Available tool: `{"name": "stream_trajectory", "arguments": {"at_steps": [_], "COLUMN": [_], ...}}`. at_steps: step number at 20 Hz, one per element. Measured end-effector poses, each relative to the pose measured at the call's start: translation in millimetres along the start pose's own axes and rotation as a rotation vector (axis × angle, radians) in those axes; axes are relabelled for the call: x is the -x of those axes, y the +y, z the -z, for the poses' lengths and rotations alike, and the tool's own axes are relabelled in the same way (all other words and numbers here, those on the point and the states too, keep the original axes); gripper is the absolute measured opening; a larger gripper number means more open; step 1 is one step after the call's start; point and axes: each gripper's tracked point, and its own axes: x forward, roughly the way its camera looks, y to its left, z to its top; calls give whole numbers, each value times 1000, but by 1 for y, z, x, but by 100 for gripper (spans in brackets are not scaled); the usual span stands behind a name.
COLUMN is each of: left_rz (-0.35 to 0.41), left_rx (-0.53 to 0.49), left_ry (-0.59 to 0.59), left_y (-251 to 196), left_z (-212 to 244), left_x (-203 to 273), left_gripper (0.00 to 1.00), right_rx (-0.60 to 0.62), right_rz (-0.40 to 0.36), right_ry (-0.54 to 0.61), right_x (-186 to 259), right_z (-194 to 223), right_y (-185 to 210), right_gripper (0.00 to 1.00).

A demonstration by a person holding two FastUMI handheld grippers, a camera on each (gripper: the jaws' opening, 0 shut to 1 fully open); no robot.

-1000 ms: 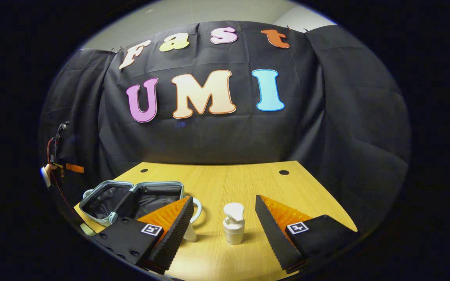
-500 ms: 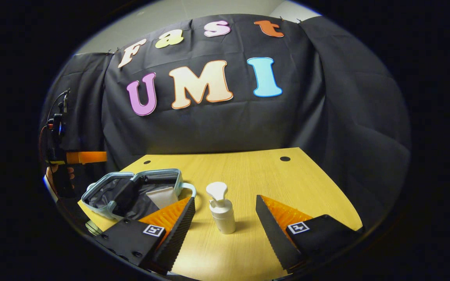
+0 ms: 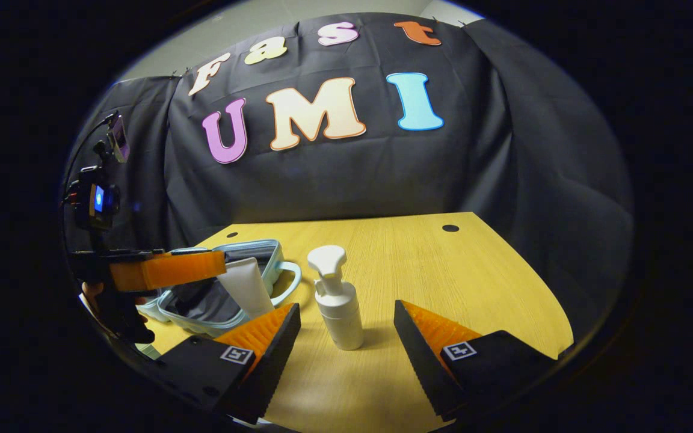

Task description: First open the suitcase, pack the skin care products into it, and then close the suitcase.

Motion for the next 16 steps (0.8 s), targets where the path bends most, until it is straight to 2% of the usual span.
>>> {"name": "stream_trajectory", "arguments": {"at_steps": [5,6,8,9,10,11,13,14,15,16], "left_rz": [8,5,-5,-18,-29,-41,-53,-55,-59,-73], "left_rx": [9,20,31,31,29,29,15,0,-14,-32], "left_ry": [41,54,78,85,95,101,100,101,102,106], "left_y": [-9,-10,-7,-4,-2,-1,2,2,2,5], "left_z": [32,39,47,50,56,59,60,63,64,66], "left_x": [-30,-36,-43,-46,-50,-53,-58,-61,-65,-68], "left_gripper": [93,87,86,80,83,77,75,77,69,66], "right_rx": [2,-2,-8,-7,-4,-2,-2,-5,-11,-18], "right_rz": [-6,-6,-7,-7,-5,-2,3,6,8,8], "right_ry": [16,18,21,25,26,26,25,25,25,24], "right_x": [-11,-11,-11,-10,-10,-9,-9,-9,-9,-9], "right_z": [17,20,24,26,27,27,28,30,31,32], "right_y": [1,2,1,0,-1,-4,-7,-10,-12,-13], "right_gripper": [96,96,98,96,96,96,98,98,96,96]}}
